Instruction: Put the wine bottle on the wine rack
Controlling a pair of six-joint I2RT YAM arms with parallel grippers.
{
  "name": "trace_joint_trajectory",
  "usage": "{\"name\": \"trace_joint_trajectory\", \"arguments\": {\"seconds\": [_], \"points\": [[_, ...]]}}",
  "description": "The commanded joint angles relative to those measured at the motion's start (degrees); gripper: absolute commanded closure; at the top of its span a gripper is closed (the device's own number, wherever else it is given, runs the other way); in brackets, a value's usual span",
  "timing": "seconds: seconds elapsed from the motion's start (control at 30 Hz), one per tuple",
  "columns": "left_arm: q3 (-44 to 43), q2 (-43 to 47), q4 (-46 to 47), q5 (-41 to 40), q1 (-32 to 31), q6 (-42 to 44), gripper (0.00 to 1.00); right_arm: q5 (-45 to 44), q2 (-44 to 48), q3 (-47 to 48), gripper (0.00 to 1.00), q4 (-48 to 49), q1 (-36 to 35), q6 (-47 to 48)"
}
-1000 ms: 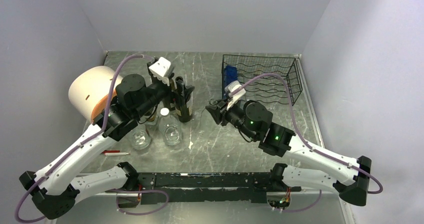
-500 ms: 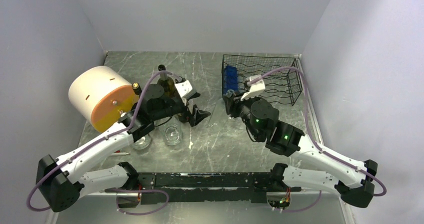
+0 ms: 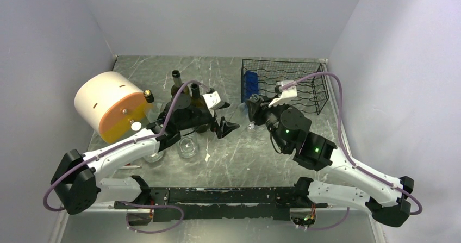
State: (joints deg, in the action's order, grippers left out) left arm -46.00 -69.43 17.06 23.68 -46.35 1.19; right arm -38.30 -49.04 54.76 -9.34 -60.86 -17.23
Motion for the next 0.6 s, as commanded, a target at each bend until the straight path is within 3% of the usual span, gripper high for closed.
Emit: {"name": "trace_joint_trajectory", "arguments": {"seconds": [0.0,0.17,0.3,0.4,0.5,0.53,0.57], "points": [[0.6,-1.5,7.2,2.2,-0.7,0.0,0.01,0.3,1.7,4.2,1.00,6.1,-0.2,-2.2],[0.3,-4.2,9.9,3.2,-1.6,-0.6,0.01,1.3,1.3,4.9,1.00,6.7,-0.2,-3.8],[-0.8,-6.0,9.1,0.7,-2.4,1.4,0.12,1.3,1.3,5.4,1.00,6.2,-0.1,-5.1],[-1.0,-5.9,8.7,-1.7,-2.7,3.5,0.29,0.7,1.7,5.4,1.00,5.2,-0.2,-5.7],[-0.2,-5.0,10.0,-3.0,-2.8,5.5,0.53,0.3,2.4,5.4,1.00,3.6,-0.1,-6.5],[-0.1,-4.6,10.3,-2.9,-2.8,6.4,0.63,0.3,2.6,5.4,1.00,2.9,-0.2,-6.9],[-0.3,-4.2,10.1,-2.7,-2.8,7.4,0.81,0.1,2.7,5.4,1.00,2.1,-0.2,-7.2]]}}
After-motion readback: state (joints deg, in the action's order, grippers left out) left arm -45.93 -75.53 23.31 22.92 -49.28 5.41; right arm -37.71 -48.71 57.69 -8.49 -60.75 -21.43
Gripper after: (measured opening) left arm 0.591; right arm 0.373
